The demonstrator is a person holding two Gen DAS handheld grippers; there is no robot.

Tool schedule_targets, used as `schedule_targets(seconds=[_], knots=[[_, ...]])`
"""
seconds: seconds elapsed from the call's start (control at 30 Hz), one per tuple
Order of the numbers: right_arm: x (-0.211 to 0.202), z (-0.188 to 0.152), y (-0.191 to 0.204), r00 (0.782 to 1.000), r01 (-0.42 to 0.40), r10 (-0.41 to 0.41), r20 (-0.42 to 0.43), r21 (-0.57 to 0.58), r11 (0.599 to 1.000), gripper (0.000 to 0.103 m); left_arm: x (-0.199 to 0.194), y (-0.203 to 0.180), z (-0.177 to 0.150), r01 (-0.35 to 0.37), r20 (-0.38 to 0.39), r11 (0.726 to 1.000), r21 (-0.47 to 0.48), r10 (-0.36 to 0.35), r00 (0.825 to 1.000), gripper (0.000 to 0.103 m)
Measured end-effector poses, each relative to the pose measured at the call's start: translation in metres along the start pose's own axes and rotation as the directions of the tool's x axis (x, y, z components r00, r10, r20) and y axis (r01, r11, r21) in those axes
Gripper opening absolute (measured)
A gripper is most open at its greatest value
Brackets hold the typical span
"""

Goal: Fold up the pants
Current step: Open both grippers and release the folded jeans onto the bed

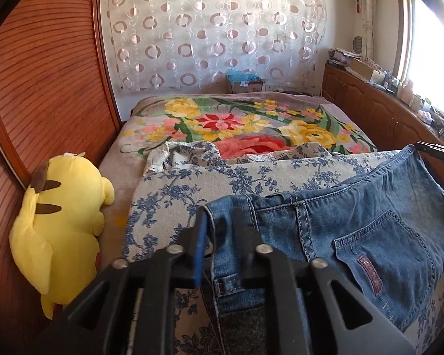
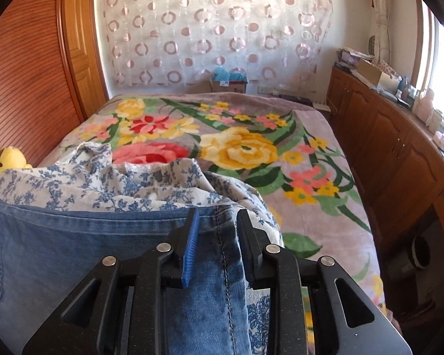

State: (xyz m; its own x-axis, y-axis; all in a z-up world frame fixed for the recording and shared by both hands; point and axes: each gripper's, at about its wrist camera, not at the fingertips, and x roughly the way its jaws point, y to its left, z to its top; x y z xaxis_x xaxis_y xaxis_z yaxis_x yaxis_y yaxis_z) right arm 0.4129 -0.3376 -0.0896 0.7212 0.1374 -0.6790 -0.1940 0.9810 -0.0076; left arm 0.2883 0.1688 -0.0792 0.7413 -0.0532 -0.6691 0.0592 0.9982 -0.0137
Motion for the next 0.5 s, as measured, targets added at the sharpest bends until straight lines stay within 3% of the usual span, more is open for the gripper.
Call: schedule_targets(seconds=[0.03,0.27,0.5], knots=[[-0.004,0.000,0.001,1.000,-0.001,0.001,0.007,-0.003,1.000,0.031,-0.004,0.000,0.000,-0.008,0.009,1.000,0.000,0.008,1.000,0.036],[-0.022,-0.009,0.024,0.997,-0.074,0.075,0.010,-0.043,0.996,0.034,-0.025,-0.001,0.001,-0.003,0.031,1.000,0.011,0.002,1.000,0.042],[-0.020,-0.024,0.047,0.993,-0.117,0.115,-0.037,-0.074,0.990,0.040,-0.024,-0.038,-0.004,0.098,0.015,0.992,0.076,-0.099,0.995,0.055]])
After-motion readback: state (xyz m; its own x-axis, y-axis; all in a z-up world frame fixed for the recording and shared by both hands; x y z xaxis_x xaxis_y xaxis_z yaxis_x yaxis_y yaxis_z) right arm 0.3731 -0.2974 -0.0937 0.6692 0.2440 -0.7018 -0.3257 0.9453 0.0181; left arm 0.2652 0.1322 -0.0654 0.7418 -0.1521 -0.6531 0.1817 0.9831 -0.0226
